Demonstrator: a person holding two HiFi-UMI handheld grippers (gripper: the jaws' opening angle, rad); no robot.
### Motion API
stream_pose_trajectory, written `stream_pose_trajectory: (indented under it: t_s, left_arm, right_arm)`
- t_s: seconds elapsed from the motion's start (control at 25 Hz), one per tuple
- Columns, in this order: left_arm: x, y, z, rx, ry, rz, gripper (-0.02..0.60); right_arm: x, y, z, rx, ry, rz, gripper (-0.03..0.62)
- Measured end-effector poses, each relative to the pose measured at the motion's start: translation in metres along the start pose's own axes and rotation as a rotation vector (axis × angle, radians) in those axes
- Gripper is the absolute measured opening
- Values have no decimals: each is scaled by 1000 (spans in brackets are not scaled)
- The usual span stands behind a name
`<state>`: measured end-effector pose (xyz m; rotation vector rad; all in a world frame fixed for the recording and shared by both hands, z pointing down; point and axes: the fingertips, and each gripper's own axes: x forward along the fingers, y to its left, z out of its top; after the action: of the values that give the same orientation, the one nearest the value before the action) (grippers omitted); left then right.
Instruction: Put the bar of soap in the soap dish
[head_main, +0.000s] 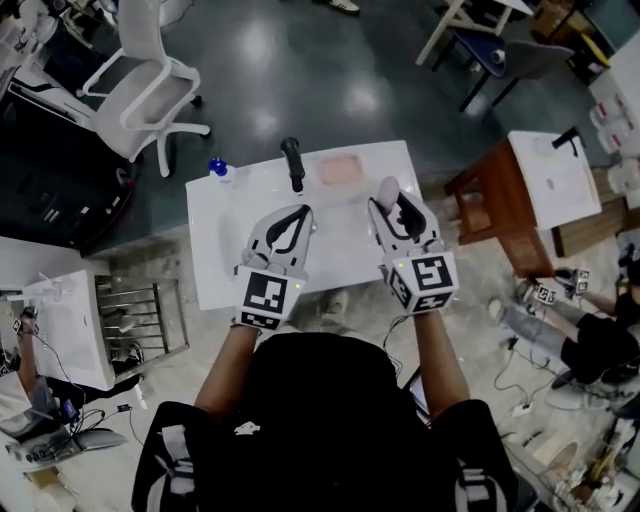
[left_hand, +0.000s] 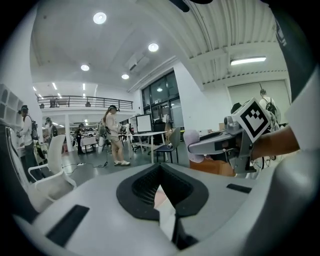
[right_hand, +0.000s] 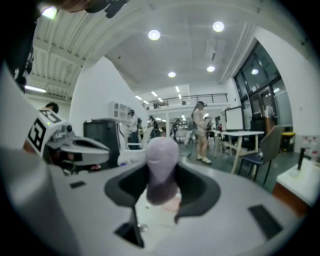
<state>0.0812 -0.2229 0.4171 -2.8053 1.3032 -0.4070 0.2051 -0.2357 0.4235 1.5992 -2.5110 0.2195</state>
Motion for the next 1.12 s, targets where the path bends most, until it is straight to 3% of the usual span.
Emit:
stream_pose_trajectory:
  t_s: [0.6, 1.12]
  left_arm:
    - [7, 13, -44, -72, 82, 73, 21]
    - [20, 44, -68, -115, 137, 36, 21]
  right_arm:
    - [42, 10, -60, -40, 184, 148, 199]
    - [90, 15, -116, -140, 408, 229, 199]
